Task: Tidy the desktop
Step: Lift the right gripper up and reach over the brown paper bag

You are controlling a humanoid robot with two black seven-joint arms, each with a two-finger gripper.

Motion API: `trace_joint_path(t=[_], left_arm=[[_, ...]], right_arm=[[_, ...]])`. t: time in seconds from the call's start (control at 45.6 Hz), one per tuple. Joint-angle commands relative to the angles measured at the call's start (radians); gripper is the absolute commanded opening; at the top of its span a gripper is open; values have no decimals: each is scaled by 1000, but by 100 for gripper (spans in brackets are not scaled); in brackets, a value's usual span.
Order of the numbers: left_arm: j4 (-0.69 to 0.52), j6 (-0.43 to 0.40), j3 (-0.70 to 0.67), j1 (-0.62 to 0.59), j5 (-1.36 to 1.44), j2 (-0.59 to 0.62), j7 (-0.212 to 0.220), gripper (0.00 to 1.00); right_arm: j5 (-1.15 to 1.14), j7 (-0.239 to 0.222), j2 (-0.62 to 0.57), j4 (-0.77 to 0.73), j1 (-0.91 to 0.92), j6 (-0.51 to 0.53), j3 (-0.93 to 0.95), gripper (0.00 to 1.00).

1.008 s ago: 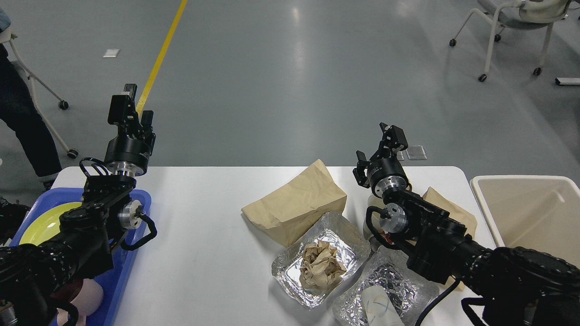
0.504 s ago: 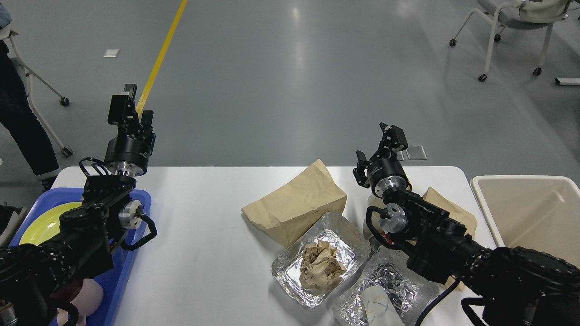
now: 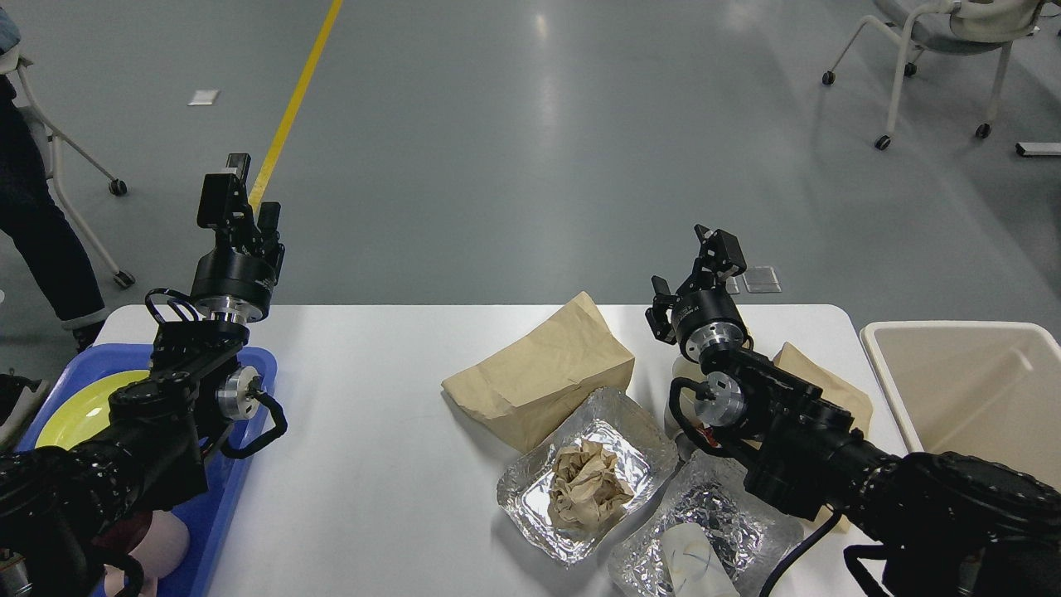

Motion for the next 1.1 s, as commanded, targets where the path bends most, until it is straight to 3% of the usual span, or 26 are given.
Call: trace_joint_path(t=[0.0, 1.073], left_arm=[[0, 0, 0, 0, 0, 0, 0, 97], [0, 0, 0, 0, 0, 0, 0, 97]], right_arm=[[0, -5, 0, -3, 0, 0, 1, 100], [6, -5, -156, 25, 156, 20, 55, 100]])
